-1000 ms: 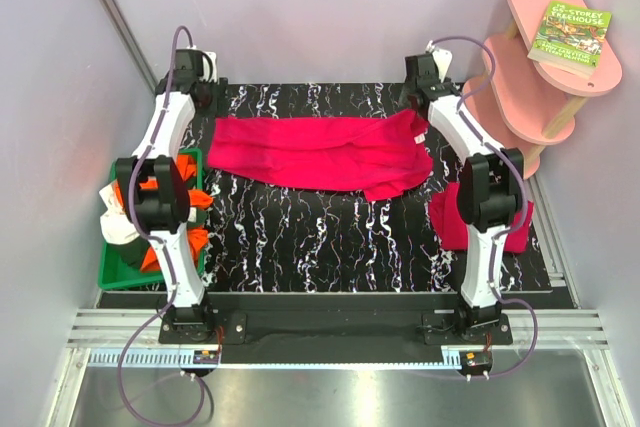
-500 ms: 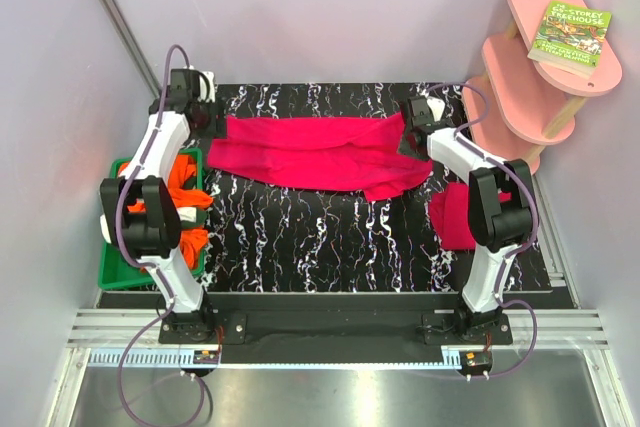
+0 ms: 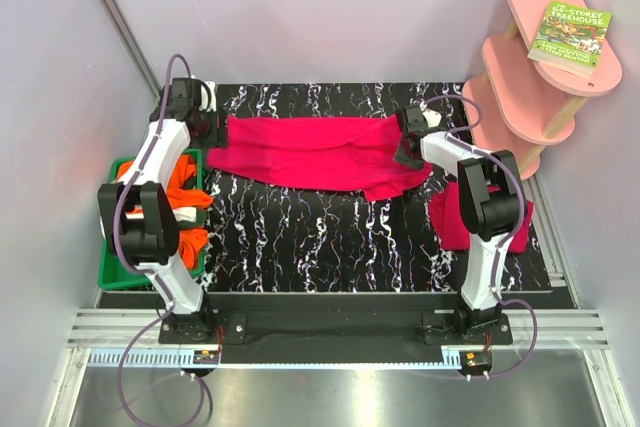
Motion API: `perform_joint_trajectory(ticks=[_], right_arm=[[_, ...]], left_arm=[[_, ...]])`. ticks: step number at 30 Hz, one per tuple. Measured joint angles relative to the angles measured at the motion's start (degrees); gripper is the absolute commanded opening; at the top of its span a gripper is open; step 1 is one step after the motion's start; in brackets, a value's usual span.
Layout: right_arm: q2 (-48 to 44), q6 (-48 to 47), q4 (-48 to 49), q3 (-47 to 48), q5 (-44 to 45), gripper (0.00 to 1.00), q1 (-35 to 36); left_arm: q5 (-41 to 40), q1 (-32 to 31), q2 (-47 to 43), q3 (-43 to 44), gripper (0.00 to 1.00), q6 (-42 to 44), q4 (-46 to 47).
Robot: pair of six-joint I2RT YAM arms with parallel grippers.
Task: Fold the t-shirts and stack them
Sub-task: Flatten out the tshirt
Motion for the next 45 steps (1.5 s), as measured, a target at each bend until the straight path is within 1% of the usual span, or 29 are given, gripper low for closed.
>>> perform_joint_trajectory(ticks=[5, 6, 8, 9, 11, 12, 14, 15, 16, 21, 27, 38, 42, 45], right_arm=[[0.8, 1.2, 0.0, 0.0, 0.1, 0.43, -0.2], [0.8, 1.3, 0.1, 0.0, 0.1, 0.42, -0.2], [0.8, 1.4, 0.2, -0.1, 0.1, 0.34, -0.2], [0.8, 1.4, 0.2, -0.1, 0.2, 0.29, -0.2], [0.8, 1.4, 0.6, -0.4, 0.2, 0.22, -0.2], [0.8, 1.5, 0.8, -0.8, 0.2, 0.16, -0.2], [0.6, 1.6, 1.2, -1.5, 0.5, 0.08, -0.2], [0.5, 1.7, 1.6, -1.9, 0.7, 0.03, -0.2], [0.3, 1.8, 1.8, -2.2, 0.8, 0.0, -0.2], [-0.8, 2.1, 2.9, -3.9, 0.9, 0.0, -0.2], [-2.9, 1.2, 2.0, -4.2, 1.1, 0.0, -0.2], [-14.5, -1.2, 2.1, -1.0, 1.6, 0.0, -0.2], [-14.8, -1.4, 2.1, -1.5, 1.6, 0.0, -0.2], [-14.8, -1.5, 1.8, -2.7, 1.6, 0.0, -0.2]], left_arm=[[0.0, 0.0, -0.5, -0.6, 0.67, 0.0, 0.5], [0.0, 0.0, -0.6, -1.0, 0.67, 0.0, 0.7], [0.0, 0.0, -0.6, -1.5, 0.67, 0.0, 0.8], [0.0, 0.0, -0.6, -1.7, 0.67, 0.0, 0.8], [0.0, 0.0, -0.6, -1.9, 0.67, 0.0, 0.8], [0.0, -0.1, -0.6, -1.9, 0.67, -0.1, 0.9], [0.0, -0.1, -0.6, -1.9, 0.67, -0.2, 1.0], [0.0, -0.1, -0.6, -1.9, 0.67, -0.2, 1.0], [0.0, -0.1, -0.6, -1.9, 0.67, -0.2, 1.0], [0.0, -0.3, -0.6, -2.2, 0.64, -0.2, 1.3], [0.0, -0.3, -0.6, -2.9, 0.63, -0.3, 1.2], [0.0, -1.4, -0.9, -3.8, 0.64, -0.4, 1.9], [0.0, -2.0, -0.5, -3.7, 0.64, -1.0, 2.5], [0.0, -2.0, 2.1, -1.9, 0.62, -1.5, 2.5]])
